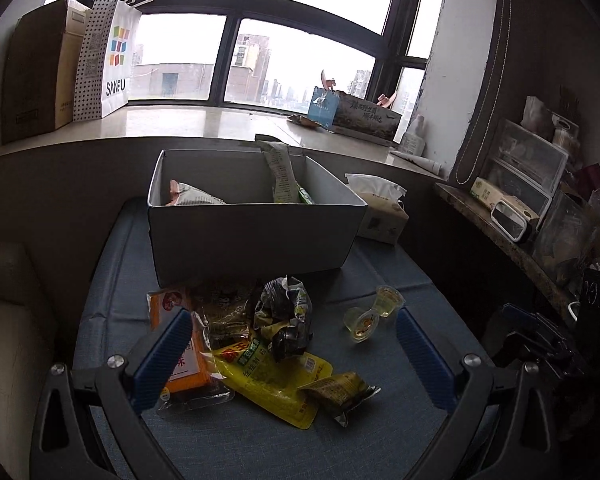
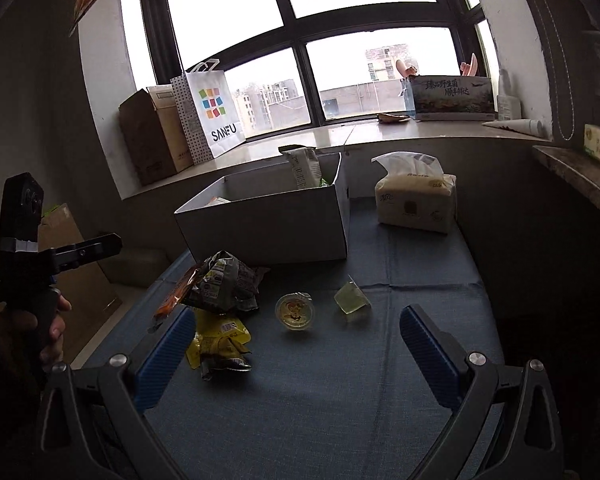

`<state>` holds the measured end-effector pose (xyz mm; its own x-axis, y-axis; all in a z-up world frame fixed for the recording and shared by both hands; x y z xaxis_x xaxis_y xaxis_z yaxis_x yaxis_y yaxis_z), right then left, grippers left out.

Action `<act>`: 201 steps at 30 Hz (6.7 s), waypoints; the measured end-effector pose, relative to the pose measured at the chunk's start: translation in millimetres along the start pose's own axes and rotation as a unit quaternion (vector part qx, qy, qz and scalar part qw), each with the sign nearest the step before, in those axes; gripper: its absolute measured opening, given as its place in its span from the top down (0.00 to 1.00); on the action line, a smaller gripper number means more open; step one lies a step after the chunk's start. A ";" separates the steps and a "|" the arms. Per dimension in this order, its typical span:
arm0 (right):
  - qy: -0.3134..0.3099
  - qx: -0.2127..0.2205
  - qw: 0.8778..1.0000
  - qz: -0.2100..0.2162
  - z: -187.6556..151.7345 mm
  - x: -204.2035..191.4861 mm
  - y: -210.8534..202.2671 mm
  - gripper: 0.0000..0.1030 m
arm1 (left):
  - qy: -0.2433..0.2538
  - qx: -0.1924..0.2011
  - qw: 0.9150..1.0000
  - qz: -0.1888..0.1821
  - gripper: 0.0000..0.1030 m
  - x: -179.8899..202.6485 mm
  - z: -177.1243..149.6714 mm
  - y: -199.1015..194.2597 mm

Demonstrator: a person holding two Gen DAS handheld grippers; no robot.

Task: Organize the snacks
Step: 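Grasp the dark chip bag with the left gripper, then grasp the round jelly cup with the right gripper while the left carries the chip bag boxward, then grasp the orange Indian flying cake pack with the left gripper, then grasp the square jelly cup with the right gripper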

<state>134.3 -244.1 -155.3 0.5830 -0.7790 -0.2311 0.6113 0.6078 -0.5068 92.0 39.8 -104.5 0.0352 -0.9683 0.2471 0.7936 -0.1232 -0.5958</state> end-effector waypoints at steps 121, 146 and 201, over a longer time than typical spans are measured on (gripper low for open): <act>0.075 -0.023 0.996 0.051 179.9 -25.2 171.5 0.00 | 0.006 -0.017 0.999 0.031 0.00 -55.8 116.7 84.1; 0.015 0.025 1.000 0.002 24.2 -13.9 -2.3 0.00 | -0.042 -0.064 0.997 -0.019 0.00 -32.9 -21.5 12.8; 0.042 -0.108 0.991 -0.061 9.5 38.7 107.4 0.00 | -0.024 0.007 1.000 -0.007 0.40 -43.4 -5.7 -43.5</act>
<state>227.7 -207.5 -210.7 0.4593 -0.8603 -0.2210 0.5398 0.4680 -0.6997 52.5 86.0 -93.6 0.0526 -0.9549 0.2922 0.8031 -0.1335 -0.5807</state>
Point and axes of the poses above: each gripper's, at about its wrist camera, not at the fingertips, and y roughly the way its jaws point, x to its right, z to its top, the point moved 2 cm from there along y, roughly the way its jaws point, and after that the axes turned 3 degrees about -x, right-handed, at the moved point
